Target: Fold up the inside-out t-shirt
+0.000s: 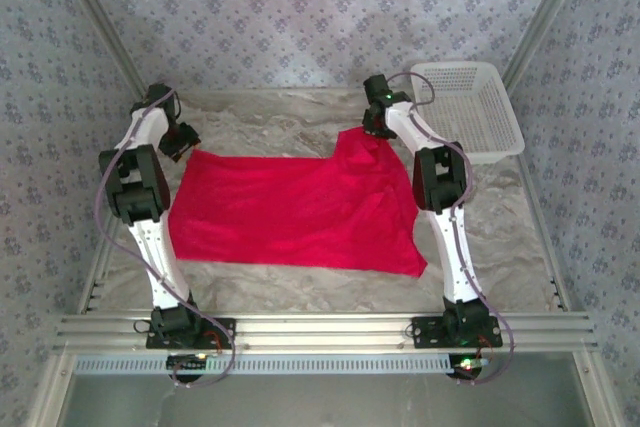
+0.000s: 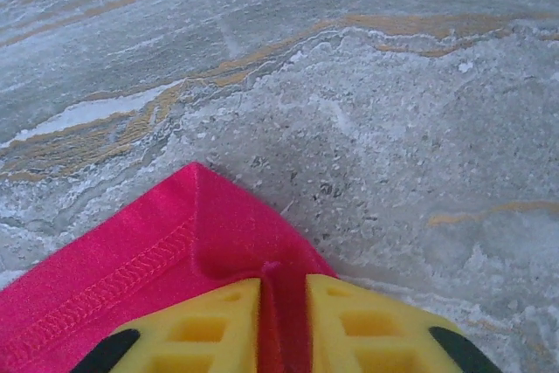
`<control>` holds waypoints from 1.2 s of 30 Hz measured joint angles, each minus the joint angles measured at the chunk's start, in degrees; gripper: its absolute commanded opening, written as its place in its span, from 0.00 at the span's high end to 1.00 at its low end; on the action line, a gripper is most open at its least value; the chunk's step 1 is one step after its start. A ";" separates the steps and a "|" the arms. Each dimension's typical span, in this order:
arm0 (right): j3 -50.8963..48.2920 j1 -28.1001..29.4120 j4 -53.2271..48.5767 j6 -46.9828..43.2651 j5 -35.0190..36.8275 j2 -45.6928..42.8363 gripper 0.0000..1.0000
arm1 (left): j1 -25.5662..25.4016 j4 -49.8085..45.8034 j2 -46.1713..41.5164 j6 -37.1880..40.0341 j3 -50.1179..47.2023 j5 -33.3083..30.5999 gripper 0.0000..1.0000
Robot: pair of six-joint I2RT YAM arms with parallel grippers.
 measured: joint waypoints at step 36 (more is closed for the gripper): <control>-1.79 -4.02 2.08 2.34 -23.37 -14.69 1.00 | 0.61 -6.29 6.51 1.66 12.92 4.81 1.00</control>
